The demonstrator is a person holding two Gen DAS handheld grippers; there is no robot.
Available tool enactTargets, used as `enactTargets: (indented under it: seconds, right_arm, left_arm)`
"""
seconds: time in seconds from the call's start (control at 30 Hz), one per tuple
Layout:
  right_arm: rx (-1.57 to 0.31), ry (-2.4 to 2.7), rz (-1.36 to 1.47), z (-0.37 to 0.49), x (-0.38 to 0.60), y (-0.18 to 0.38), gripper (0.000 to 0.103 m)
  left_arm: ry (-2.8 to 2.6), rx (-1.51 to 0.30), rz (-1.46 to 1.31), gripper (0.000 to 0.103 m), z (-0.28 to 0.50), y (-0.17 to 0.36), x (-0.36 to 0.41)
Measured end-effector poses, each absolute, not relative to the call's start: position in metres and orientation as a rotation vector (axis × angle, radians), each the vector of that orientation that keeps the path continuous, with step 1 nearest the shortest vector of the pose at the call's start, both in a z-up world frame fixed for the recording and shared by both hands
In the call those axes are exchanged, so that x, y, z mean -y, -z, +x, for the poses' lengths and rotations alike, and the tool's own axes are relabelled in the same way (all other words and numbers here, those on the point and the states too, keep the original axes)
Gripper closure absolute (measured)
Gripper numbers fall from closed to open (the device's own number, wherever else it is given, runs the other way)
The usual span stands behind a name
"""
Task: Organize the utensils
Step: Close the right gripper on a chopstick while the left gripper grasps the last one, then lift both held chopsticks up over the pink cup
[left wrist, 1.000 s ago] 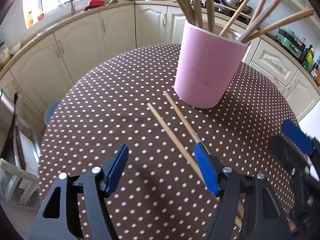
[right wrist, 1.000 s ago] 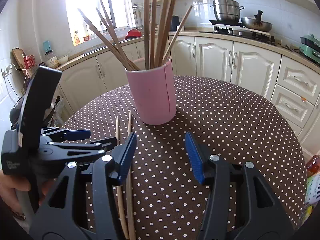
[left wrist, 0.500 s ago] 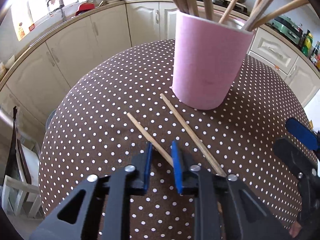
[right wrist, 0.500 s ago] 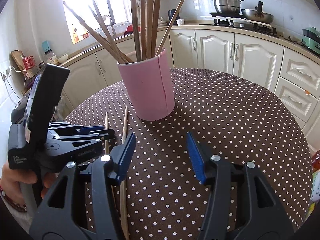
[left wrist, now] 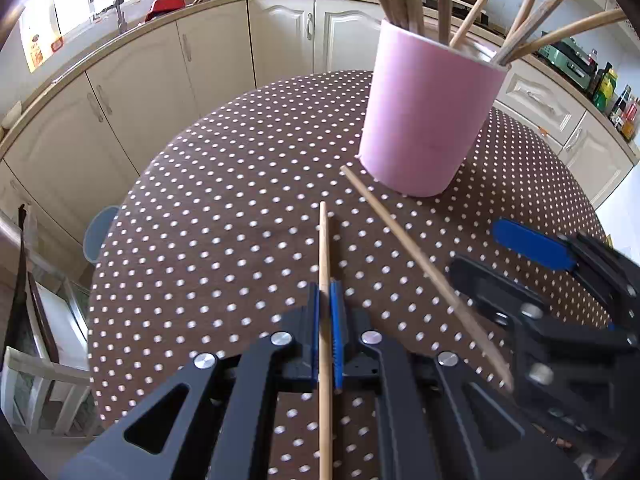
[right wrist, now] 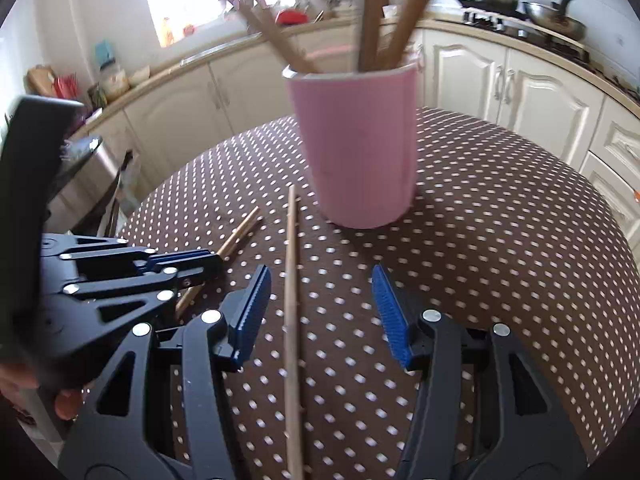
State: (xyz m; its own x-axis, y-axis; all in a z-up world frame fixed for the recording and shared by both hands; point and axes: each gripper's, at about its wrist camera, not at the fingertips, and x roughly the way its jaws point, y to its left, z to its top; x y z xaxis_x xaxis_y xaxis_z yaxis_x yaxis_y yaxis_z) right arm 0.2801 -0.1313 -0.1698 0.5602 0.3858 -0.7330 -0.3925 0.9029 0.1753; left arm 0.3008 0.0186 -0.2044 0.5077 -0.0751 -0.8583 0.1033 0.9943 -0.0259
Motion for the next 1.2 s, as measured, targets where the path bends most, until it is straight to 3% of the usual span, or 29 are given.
enactTargets:
  seconds: [0.17,0.27,0.47,0.53,0.6,0.93,1.2]
  right_arm:
    - [-0.928,-0.471,-0.106,0.295,0.103,0.179,0.051]
    - [-0.95,-0.439,-0.184,0.302,0.09,0.182,0.068]
    - [-0.98,-0.46,-0.256,0.308,0.072,0.18,0.082]
    - [-0.99,-0.472,-0.257,0.31,0.066,0.178,0.094]
    - [-0.995,-0.481,-0.26,0.312,0.061,0.179,0.096]
    - [-0.994,-0.504,-0.162,0.299,0.081,0.175,0.097]
    - [-0.901,-0.55,-0.046,0.263,0.115,0.141,0.097]
  left_arm:
    - [0.093,-1.038,0.033,0.097,0.297,0.203,-0.03]
    - [0.084,-1.039,0.044,0.097,0.295,0.202,-0.038]
    - [0.087,-1.048,0.055,0.097,0.302,0.207,-0.031]
    - [0.089,-1.051,0.066,0.097,0.307,0.209,-0.024]
    - [0.101,-1.052,0.064,0.097,0.31,0.209,-0.021]
    - [0.1,-1.027,0.024,0.097,0.3,0.204,-0.024]
    - [0.082,-0.919,-0.006,0.097,0.269,0.163,-0.027]
